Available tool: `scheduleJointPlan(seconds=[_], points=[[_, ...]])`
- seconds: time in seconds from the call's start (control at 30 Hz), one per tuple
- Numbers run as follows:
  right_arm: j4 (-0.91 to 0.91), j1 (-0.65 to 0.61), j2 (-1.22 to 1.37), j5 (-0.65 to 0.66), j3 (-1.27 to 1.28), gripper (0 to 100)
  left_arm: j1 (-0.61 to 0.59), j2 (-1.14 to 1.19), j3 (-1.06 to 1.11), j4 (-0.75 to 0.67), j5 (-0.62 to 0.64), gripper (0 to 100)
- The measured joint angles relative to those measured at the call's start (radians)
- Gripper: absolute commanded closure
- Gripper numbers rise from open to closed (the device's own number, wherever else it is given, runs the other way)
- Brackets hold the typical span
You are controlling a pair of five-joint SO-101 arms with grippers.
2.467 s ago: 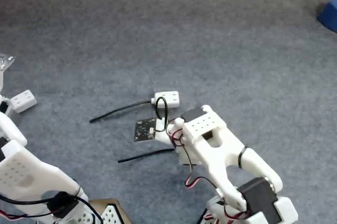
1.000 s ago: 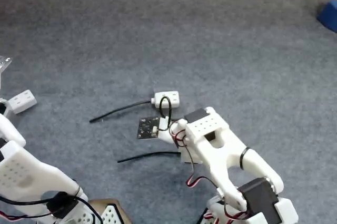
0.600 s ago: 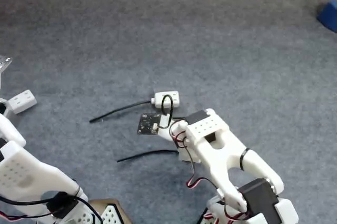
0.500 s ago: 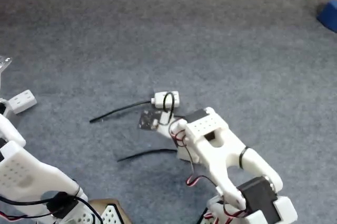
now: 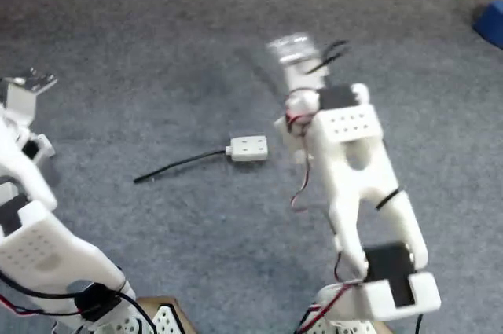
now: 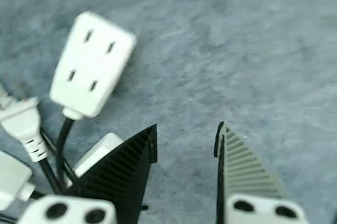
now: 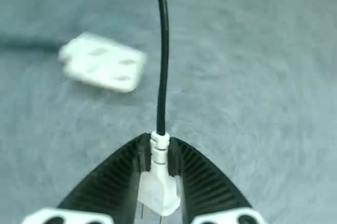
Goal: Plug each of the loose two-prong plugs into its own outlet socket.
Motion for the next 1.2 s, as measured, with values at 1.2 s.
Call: scheduleJointPlan(seconds=[1.2], points=[[-0.091,0.048,0.318,-0.631,-0.242,99.2,0.873,-1.174,1.223,-1.142,0.704,80]])
